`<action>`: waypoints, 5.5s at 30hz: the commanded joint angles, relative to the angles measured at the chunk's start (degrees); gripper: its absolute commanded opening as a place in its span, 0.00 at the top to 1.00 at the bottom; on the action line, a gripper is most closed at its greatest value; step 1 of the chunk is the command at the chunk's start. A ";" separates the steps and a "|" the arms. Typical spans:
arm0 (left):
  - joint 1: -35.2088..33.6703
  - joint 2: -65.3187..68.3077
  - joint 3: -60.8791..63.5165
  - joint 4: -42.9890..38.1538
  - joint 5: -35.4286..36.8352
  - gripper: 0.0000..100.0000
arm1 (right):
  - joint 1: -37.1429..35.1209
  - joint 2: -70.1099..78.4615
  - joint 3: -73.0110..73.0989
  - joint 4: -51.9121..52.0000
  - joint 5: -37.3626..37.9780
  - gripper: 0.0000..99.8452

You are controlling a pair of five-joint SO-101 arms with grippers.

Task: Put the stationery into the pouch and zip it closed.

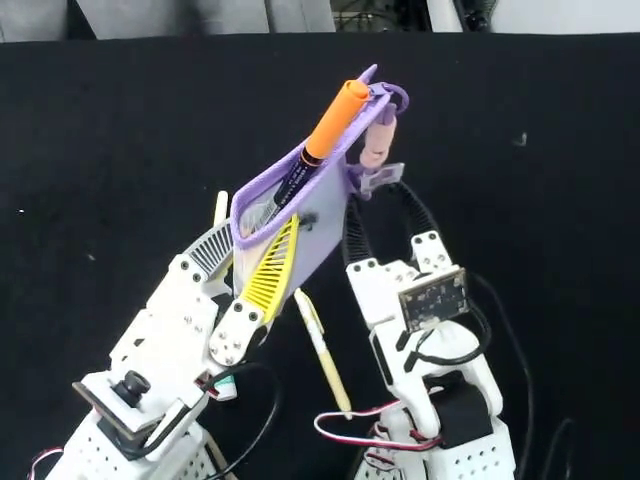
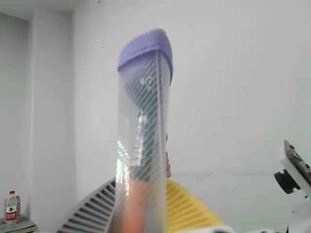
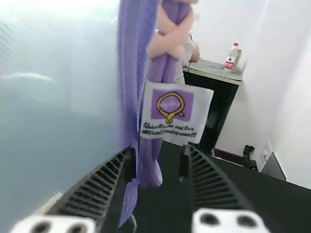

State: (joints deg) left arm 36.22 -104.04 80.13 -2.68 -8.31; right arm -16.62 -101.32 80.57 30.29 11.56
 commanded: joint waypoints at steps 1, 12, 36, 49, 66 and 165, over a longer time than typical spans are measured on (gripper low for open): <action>0.75 -0.53 -1.54 -1.14 0.70 0.97 | 1.67 -0.40 -0.22 -2.81 0.79 0.87; 0.75 -0.62 -0.22 -1.23 0.70 0.97 | 3.78 9.98 -2.59 -8.35 0.79 0.99; 0.84 -0.53 -0.22 2.81 0.70 0.97 | 7.38 27.38 -50.77 3.87 1.14 0.99; 0.84 -0.44 -0.22 5.63 0.70 0.97 | 11.34 65.10 -118.99 33.41 0.70 0.99; -0.13 -0.26 -14.73 29.71 9.49 0.78 | 11.78 79.87 -145.98 42.11 4.04 0.99; -35.30 113.58 -62.02 39.12 11.69 0.80 | 29.71 76.70 -133.23 62.33 7.65 0.99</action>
State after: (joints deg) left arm 0.09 9.98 21.05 36.88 3.82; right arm 8.88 -23.08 -50.51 92.88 18.68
